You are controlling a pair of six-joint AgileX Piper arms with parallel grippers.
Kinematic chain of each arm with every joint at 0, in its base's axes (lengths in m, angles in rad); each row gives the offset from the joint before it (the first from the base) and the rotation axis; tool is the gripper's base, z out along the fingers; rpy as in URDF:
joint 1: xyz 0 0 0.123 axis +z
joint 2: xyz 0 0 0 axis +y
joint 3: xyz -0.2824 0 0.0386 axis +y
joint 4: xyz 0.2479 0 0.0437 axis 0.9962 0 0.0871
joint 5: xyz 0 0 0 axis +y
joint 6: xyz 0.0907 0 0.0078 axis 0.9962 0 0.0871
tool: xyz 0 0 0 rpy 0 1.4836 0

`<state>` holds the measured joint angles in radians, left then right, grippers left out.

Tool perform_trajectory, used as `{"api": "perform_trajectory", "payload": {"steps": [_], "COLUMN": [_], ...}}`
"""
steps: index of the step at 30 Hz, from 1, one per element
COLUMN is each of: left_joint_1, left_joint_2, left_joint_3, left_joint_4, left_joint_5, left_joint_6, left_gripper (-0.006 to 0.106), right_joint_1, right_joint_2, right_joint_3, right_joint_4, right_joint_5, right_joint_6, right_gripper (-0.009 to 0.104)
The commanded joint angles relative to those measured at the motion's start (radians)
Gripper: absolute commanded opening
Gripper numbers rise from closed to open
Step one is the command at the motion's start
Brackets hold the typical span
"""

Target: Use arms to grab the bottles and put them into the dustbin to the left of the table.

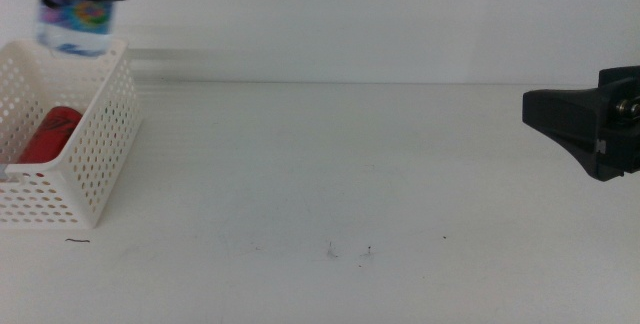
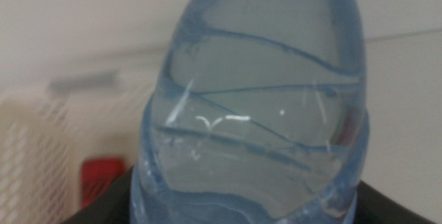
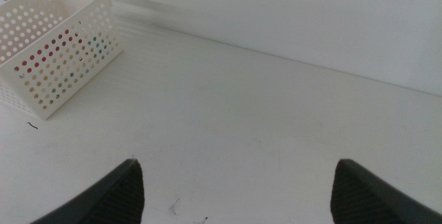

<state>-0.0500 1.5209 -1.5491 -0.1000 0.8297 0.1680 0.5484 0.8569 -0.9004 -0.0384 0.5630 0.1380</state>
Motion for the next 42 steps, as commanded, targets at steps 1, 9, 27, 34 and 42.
{"api": "perform_trajectory", "payload": {"steps": [1, 9, 27, 34, 42], "left_joint_1": [0.100, 0.270, 0.349, 0.349, 0.287], "left_joint_2": [0.055, 0.270, 0.555, 0.554, 0.420], "left_joint_3": [-0.090, -0.302, -0.322, -0.328, -0.323], "left_joint_4": [-0.086, -0.203, -0.160, -0.136, -0.089], "left_joint_5": [0.082, 0.217, 0.282, 0.331, 0.391], "left_joint_6": [0.081, 0.172, 0.226, 0.182, 0.113], "left_gripper": [0.029, 0.029, 0.049, 0.094, 0.094], "right_joint_1": [0.003, 0.003, 0.003, 0.003, 0.003], "right_joint_2": [-0.003, -0.003, -0.003, -0.003, -0.003], "right_joint_3": [-0.011, -0.011, -0.011, -0.011, -0.011], "right_joint_4": [-0.008, -0.008, -0.008, -0.008, -0.008], "right_joint_5": [-0.008, -0.008, -0.008, -0.008, -0.008], "right_joint_6": [-0.005, -0.005, -0.005, -0.005, -0.005], "right_gripper": [0.091, 0.091, 0.091, 0.091, 0.091]}}
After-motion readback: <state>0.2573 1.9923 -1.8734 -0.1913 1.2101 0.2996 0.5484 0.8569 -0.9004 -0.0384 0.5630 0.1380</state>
